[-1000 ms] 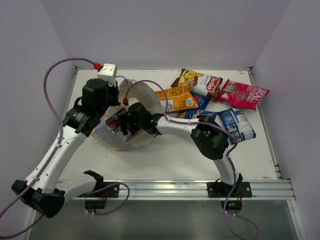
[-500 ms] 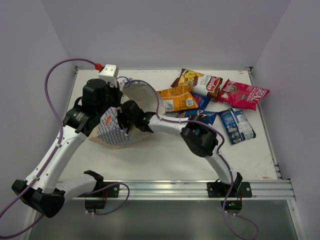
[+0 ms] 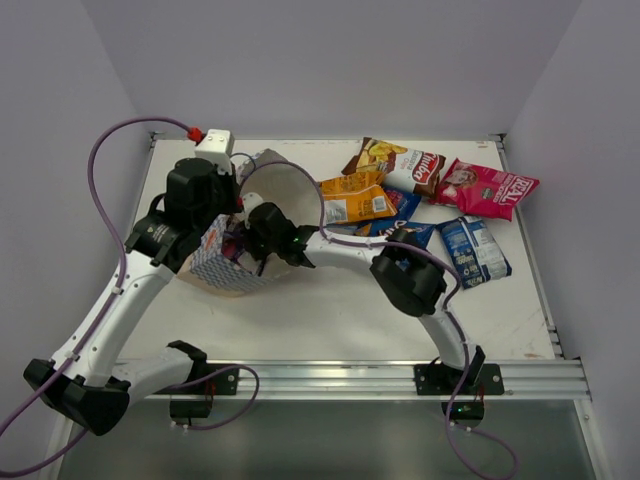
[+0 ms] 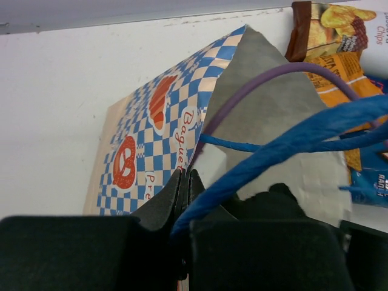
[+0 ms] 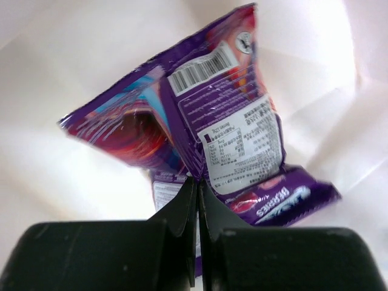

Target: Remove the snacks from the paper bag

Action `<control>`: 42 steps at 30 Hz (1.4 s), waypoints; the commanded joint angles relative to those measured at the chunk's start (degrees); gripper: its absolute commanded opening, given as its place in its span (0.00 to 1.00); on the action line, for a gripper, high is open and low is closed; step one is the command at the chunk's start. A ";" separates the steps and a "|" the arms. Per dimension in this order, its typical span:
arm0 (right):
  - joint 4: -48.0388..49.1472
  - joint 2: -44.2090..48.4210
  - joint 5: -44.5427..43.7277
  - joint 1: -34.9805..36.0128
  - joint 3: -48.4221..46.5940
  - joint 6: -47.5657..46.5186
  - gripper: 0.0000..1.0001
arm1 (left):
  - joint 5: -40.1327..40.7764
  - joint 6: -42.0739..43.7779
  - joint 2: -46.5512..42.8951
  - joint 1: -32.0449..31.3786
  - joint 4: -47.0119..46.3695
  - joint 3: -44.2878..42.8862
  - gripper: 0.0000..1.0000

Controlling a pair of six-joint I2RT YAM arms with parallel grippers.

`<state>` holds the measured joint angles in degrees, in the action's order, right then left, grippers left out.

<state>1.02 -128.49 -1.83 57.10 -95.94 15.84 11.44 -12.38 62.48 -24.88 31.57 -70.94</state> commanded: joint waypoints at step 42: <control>-14.22 71.46 4.19 -6.13 51.81 -0.55 0.00 | 5.17 -3.79 9.77 24.08 -8.63 -3.94 0.00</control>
<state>-19.55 -54.52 -2.00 50.72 -46.24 12.71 17.91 -14.46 72.27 -2.94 27.46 -71.81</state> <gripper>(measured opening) 0.012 0.014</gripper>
